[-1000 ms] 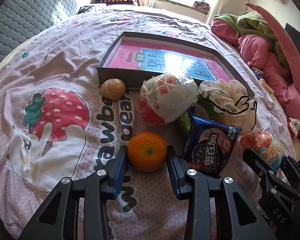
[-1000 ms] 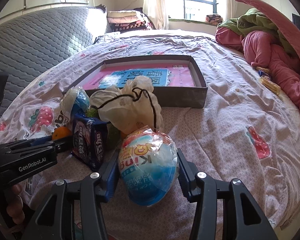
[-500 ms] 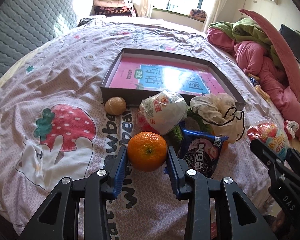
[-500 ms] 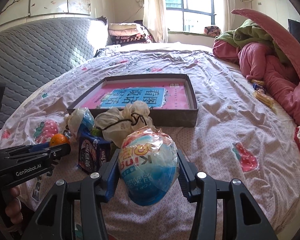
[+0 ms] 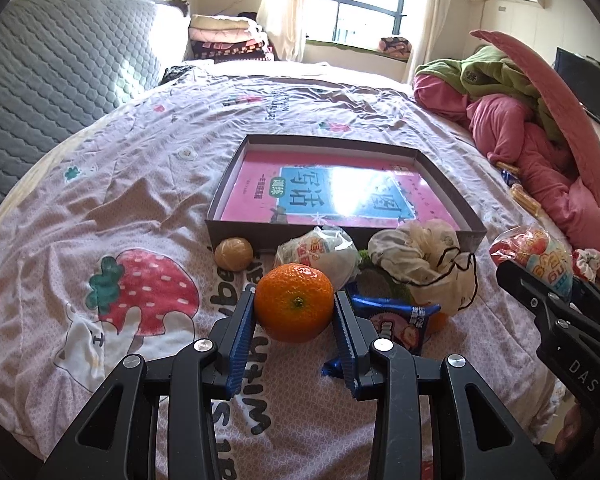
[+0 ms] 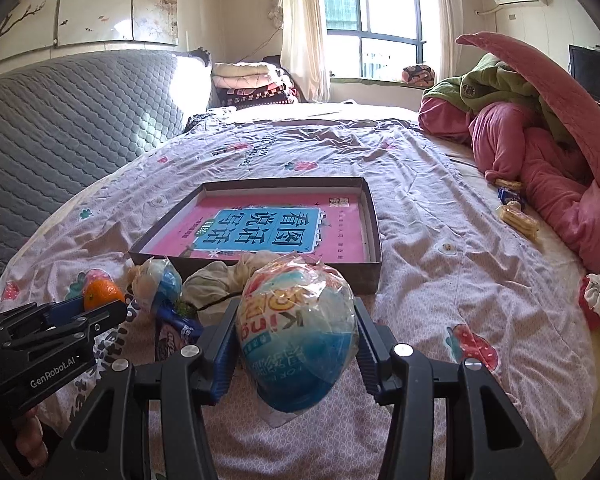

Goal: Organize objects
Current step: 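Carry the orange and the blue egg toy over the tray with both tools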

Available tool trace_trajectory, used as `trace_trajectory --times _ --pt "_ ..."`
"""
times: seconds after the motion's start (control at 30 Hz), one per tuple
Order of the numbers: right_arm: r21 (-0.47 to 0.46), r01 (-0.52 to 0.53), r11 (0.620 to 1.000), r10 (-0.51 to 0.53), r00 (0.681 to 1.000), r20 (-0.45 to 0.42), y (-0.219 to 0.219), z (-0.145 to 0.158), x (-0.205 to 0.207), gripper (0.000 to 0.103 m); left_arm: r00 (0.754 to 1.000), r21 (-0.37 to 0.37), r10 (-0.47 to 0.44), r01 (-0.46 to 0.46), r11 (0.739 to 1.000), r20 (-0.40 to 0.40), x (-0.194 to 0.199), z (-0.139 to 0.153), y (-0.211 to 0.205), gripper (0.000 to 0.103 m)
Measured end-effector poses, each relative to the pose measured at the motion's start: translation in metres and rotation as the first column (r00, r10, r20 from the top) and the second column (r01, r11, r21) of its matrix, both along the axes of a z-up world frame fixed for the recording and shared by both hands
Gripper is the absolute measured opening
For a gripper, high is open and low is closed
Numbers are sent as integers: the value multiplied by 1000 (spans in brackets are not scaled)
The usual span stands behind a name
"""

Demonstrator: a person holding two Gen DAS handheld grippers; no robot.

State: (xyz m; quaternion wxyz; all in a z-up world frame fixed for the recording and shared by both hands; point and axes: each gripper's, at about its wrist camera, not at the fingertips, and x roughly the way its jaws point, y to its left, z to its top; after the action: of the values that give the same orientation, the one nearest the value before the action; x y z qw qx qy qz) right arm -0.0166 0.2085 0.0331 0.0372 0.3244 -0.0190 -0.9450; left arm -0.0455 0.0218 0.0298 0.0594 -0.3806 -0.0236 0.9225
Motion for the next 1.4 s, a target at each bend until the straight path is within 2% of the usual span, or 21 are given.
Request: trace_trajectory --times 1.4 --pt "41 26 999 -25 999 -20 2 21 -84 51 1000 -33 7 -7 999 -25 -89 31 25 39"
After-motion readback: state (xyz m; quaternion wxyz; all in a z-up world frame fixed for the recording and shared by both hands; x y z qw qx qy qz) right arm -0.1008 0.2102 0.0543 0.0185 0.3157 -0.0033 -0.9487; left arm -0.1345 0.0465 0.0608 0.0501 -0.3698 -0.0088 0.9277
